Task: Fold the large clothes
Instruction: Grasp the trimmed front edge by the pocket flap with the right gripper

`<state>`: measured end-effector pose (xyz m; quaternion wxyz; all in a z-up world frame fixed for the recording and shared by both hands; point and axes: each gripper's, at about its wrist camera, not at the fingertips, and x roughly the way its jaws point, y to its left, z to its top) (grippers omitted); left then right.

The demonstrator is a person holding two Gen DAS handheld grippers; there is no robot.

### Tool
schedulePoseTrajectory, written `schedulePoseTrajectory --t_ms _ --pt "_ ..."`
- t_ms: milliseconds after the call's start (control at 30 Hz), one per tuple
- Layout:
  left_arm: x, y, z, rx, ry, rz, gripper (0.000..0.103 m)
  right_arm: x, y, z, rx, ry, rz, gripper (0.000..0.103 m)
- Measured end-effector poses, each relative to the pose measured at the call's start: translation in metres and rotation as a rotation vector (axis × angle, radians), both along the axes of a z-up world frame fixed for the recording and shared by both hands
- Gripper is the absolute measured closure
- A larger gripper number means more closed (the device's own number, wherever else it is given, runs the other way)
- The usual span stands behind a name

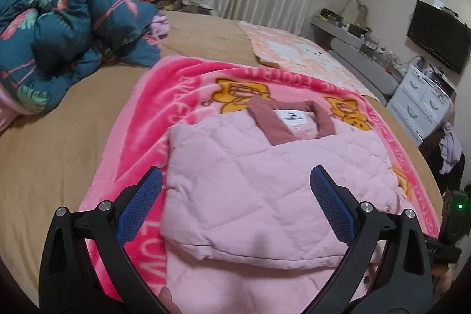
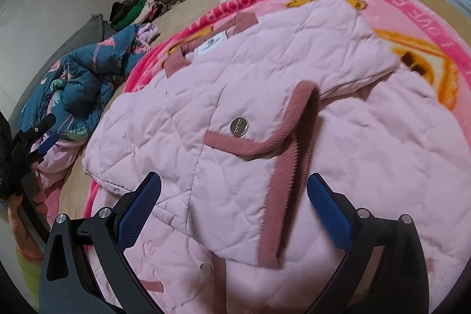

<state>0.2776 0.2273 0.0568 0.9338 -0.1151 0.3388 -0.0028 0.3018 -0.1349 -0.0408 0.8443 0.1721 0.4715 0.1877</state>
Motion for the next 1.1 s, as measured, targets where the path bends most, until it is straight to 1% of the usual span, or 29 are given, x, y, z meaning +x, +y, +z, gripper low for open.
schedulePoseTrajectory --t_ms 100,267,333,367,433,467,500,533,600,633,767,867,933,1100 --pt "-0.001 0.011 -0.002 -0.021 0.002 0.019 0.009 0.005 0.005 -0.01 0.0 0.018 -0.014 0.004" --pt "-0.001 0.024 -0.005 -0.056 0.003 0.06 0.009 0.008 0.005 -0.018 0.028 0.012 -0.035 0.005" --pt "0.0 0.024 -0.008 -0.054 0.014 0.068 0.009 0.008 0.006 -0.019 0.016 0.003 -0.032 0.016" --pt "0.001 0.024 -0.009 -0.054 0.017 0.066 0.009 0.009 0.006 -0.019 0.011 -0.001 -0.03 0.019" --pt "0.003 0.023 -0.011 -0.064 0.024 0.061 0.009 0.009 0.007 -0.021 0.035 0.001 -0.013 0.038" --pt "0.003 0.022 -0.012 -0.069 0.024 0.06 0.009 0.01 0.007 -0.021 0.049 0.002 -0.003 0.042" --pt "0.003 0.022 -0.012 -0.071 0.024 0.057 0.009 0.009 0.008 -0.02 0.061 -0.005 0.015 0.051" --pt "0.004 0.022 -0.012 -0.07 0.025 0.056 0.009 0.008 0.009 -0.018 0.066 -0.015 0.032 0.063" --pt "0.004 0.02 -0.013 -0.063 0.027 0.055 0.009 0.004 0.014 -0.01 0.043 -0.059 0.058 0.071" --pt "0.004 0.02 -0.014 -0.062 0.026 0.052 0.009 0.001 0.018 -0.003 0.015 -0.098 0.074 0.074" --pt "0.005 0.018 -0.014 -0.058 0.025 0.048 0.009 -0.006 0.024 0.024 -0.04 -0.212 0.115 0.077" --pt "0.004 0.018 -0.014 -0.067 0.019 0.05 0.009 -0.005 0.026 0.051 -0.087 -0.306 0.144 0.078" --pt "0.005 0.018 -0.013 -0.077 0.008 0.052 0.009 -0.002 0.025 0.072 -0.116 -0.367 0.166 0.078" --pt "0.007 0.02 -0.013 -0.088 -0.003 0.065 0.009 0.015 0.015 0.113 -0.159 -0.476 0.183 0.081"
